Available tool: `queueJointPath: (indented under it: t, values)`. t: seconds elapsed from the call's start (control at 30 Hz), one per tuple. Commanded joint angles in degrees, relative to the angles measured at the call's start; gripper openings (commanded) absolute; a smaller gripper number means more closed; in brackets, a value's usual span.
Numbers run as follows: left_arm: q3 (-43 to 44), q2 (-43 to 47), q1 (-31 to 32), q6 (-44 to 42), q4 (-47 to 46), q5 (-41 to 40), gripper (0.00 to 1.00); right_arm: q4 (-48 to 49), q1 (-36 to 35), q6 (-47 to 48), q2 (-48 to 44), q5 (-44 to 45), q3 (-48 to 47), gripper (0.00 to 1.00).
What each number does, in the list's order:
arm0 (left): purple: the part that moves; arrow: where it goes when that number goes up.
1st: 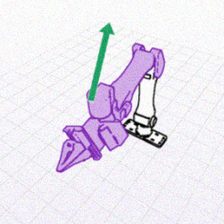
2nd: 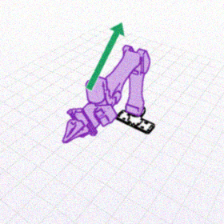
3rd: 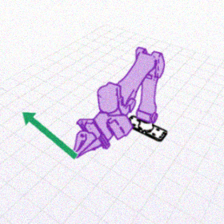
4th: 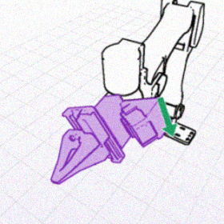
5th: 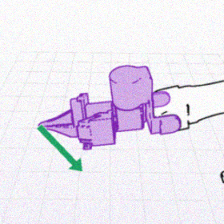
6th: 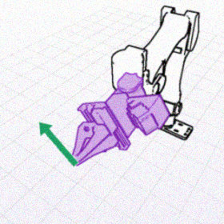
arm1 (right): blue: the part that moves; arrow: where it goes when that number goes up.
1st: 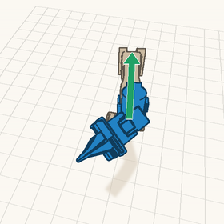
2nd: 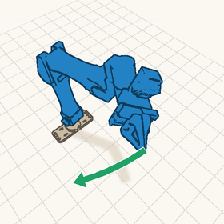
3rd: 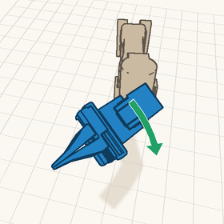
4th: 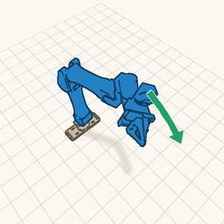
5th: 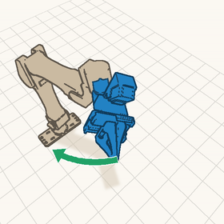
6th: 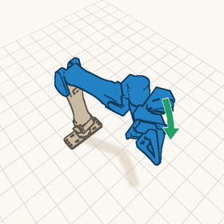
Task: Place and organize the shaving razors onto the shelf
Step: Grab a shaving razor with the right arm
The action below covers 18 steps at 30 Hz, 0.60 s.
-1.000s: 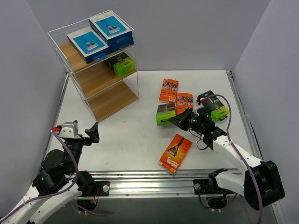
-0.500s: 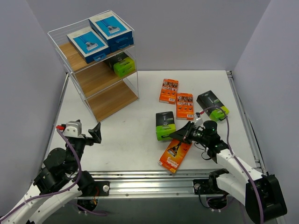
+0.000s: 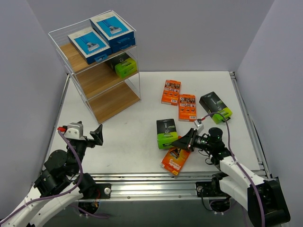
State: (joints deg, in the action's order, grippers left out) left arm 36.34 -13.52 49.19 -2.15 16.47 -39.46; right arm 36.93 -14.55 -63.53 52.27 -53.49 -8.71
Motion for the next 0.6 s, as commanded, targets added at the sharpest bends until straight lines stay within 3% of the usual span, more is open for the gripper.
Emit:
queueJointPath:
  t: [0.0, 0.4, 0.57]
  values:
    - [-0.13, -0.54, 0.03, -0.66, -2.14, 0.88, 0.96, 6.67, -0.22, 0.68, -0.33, -6.62, -0.87, 0.00]
    - [-0.13, -1.07, 0.03, -0.75, -2.14, 1.58, 0.96, 6.23, -4.61, 2.18, 1.87, -6.36, -0.61, 0.00]
    - [-0.21, -1.16, 0.03, -0.75, -2.14, 1.84, 0.96, 6.58, -11.02, 4.20, 7.03, -3.03, -2.27, 0.00]
